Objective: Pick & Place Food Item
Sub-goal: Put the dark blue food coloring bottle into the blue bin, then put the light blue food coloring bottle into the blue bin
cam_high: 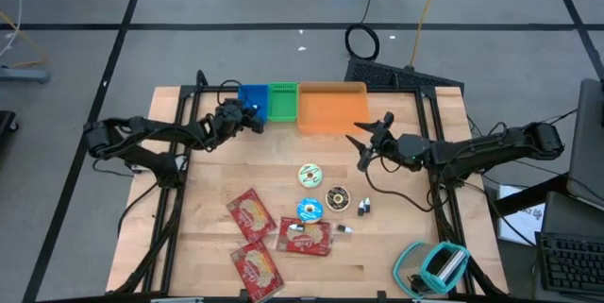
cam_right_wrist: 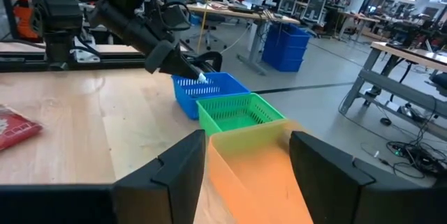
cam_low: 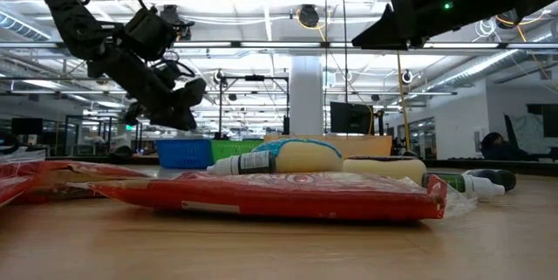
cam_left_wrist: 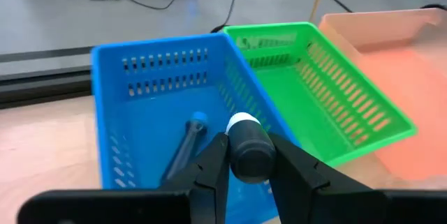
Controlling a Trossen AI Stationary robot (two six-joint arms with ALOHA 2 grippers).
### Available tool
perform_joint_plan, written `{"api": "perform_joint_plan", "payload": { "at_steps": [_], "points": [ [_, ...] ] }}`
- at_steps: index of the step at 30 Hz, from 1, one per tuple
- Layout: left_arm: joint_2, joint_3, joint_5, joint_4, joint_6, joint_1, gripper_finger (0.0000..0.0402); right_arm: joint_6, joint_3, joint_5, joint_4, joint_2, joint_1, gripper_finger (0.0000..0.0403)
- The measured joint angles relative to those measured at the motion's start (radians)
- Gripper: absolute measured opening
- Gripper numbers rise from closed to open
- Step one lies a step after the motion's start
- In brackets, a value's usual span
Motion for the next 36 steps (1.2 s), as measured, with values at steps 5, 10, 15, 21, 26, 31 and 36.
{"api": "perform_joint_plan", "payload": {
  "at_steps": [5, 10, 15, 21, 26, 31, 36],
  "points": [
    [0.018, 0.000, 0.019, 0.010, -0.019, 0.000, 0.0087, 0.001, 0.000, 0.000, -0.003, 0.000, 0.000, 0.0196],
    [0.018, 0.000, 0.023, 0.003, -0.003, 0.000, 0.0087, 0.001, 0.000, 0.000, -0.003, 0.000, 0.000, 0.0196],
    [0.018, 0.000, 0.023, 0.024, -0.006, 0.003, 0.0088, 0.001, 0.000, 0.000, -0.003, 0.000, 0.000, 0.0196],
    [0.018, 0.000, 0.033, 0.025, 0.006, 0.003, 0.0088, 0.001, 0.000, 0.000, -0.003, 0.000, 0.000, 0.0196],
    [0.018, 0.000, 0.082, 0.021, 0.034, 0.003, 0.0097, 0.001, 0.000, 0.000, -0.003, 0.000, 0.000, 0.0196],
    [0.018, 0.000, 0.077, 0.021, 0.036, 0.003, 0.0162, 0.001, 0.000, 0.000, -0.003, 0.000, 0.000, 0.0196],
    [0.018, 0.000, 0.051, 0.033, 0.040, 0.003, 0.0225, 0.002, 0.000, 0.000, -0.003, 0.000, 0.000, 0.0196]
  ]
}}
